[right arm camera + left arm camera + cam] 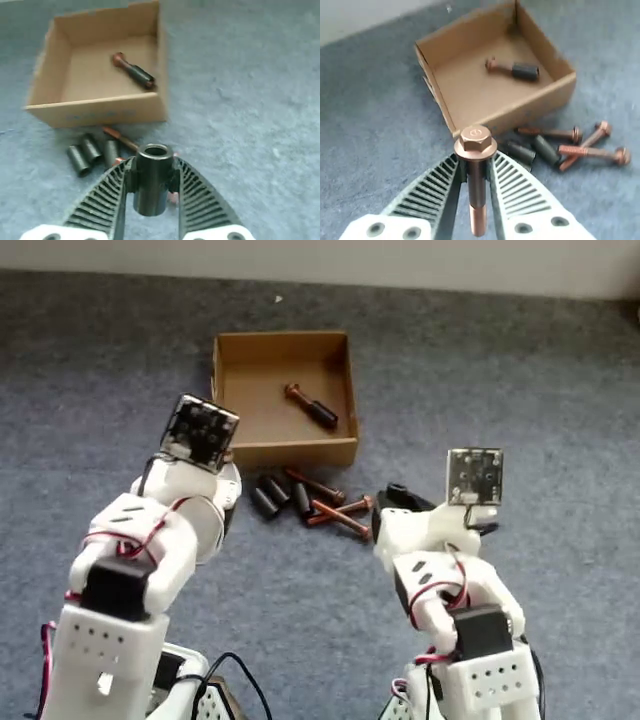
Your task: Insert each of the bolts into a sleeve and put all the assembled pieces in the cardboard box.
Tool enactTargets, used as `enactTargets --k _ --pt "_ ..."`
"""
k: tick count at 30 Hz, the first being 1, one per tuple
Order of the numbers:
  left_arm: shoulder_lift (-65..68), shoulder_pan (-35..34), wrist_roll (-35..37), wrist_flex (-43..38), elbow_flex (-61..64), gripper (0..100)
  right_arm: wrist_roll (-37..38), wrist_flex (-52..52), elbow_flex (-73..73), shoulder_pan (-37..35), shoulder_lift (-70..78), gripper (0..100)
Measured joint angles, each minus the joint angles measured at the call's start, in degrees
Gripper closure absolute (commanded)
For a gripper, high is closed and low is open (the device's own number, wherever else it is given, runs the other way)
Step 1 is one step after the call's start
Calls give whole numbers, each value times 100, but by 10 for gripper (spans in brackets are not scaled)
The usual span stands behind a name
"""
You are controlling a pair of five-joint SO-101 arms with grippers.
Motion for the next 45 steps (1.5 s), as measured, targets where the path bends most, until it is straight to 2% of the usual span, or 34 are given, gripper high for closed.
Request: enactTargets --k 4,11,21,30,35,45 --pt "-563 88 536 -334 0 995 0 -114 0 -571 -352 994" --pt "-1389 765 1029 -870 9 995 9 -378 0 -1512 -475 994" --pt "-2259 1495 1046 -949 97 995 1037 -598 9 -2541 -475 994" --pt "-2998 1943 1222 -1125 642 995 1697 -1301 484 -2831 -510 994" --pt "-3235 1969 1486 -1451 1029 995 1758 -1363 492 -3051 -510 994" --pt "-3560 1978 1503 -1459 1081 995 1776 -1846 492 -3051 -747 994"
